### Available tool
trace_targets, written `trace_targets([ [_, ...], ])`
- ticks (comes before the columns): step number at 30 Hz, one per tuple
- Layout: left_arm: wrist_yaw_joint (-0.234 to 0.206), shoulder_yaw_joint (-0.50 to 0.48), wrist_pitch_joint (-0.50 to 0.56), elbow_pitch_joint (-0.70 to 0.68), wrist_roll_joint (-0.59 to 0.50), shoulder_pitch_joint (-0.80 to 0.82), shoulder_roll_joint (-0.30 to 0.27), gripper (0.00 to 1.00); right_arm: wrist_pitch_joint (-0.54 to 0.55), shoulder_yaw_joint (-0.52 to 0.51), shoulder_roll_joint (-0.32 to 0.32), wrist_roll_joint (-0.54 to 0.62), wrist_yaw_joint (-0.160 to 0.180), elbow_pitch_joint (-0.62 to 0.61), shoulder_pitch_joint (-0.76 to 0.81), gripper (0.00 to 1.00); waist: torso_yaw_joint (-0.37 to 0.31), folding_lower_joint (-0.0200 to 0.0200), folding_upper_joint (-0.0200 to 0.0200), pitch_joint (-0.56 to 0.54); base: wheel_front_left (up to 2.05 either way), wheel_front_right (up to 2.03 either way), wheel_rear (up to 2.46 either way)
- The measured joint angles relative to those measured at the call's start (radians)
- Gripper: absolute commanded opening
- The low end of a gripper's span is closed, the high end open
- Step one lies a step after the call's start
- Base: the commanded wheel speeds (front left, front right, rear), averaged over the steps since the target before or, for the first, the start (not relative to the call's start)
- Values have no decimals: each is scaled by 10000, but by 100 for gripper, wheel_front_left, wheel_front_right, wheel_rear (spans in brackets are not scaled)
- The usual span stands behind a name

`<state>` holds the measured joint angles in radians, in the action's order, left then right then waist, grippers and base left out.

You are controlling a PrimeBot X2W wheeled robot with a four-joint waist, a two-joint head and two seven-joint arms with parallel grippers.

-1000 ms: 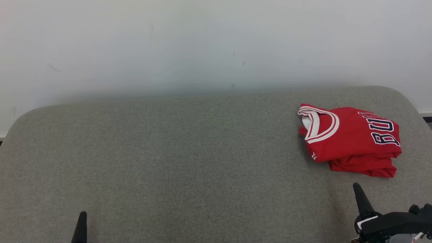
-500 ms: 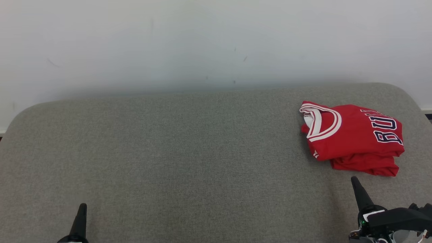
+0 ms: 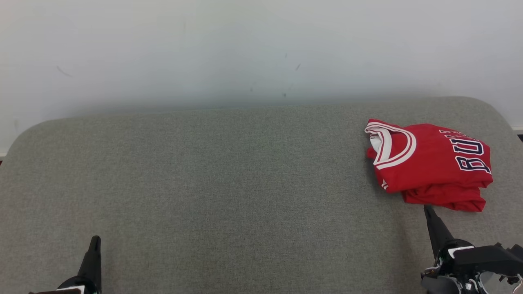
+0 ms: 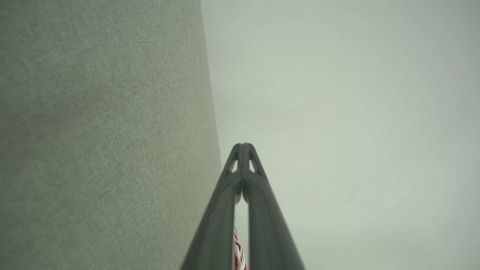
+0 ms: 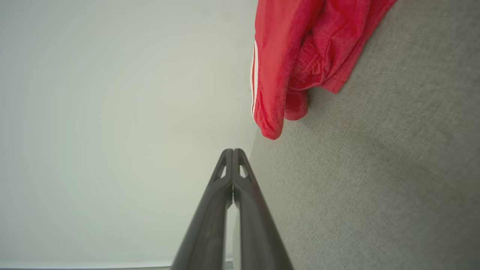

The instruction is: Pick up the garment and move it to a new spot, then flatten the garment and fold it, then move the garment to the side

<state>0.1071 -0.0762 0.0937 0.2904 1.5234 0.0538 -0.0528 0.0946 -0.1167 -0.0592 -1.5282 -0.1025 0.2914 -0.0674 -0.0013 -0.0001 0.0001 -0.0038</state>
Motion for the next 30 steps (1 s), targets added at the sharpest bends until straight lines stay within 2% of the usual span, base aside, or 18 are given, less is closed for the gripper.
trace_targets([
  [7, 167, -128, 199, 75, 690, 280, 150, 0, 199, -153, 132, -725, -132, 46, -94, 0, 13, 0, 0, 56, 0, 0, 0],
  [30, 167, -136, 199, 79, 704, 331, 155, 0, 198, -159, 142, -731, -136, 50, -221, 0, 13, 0, 0, 55, 0, 0, 0],
])
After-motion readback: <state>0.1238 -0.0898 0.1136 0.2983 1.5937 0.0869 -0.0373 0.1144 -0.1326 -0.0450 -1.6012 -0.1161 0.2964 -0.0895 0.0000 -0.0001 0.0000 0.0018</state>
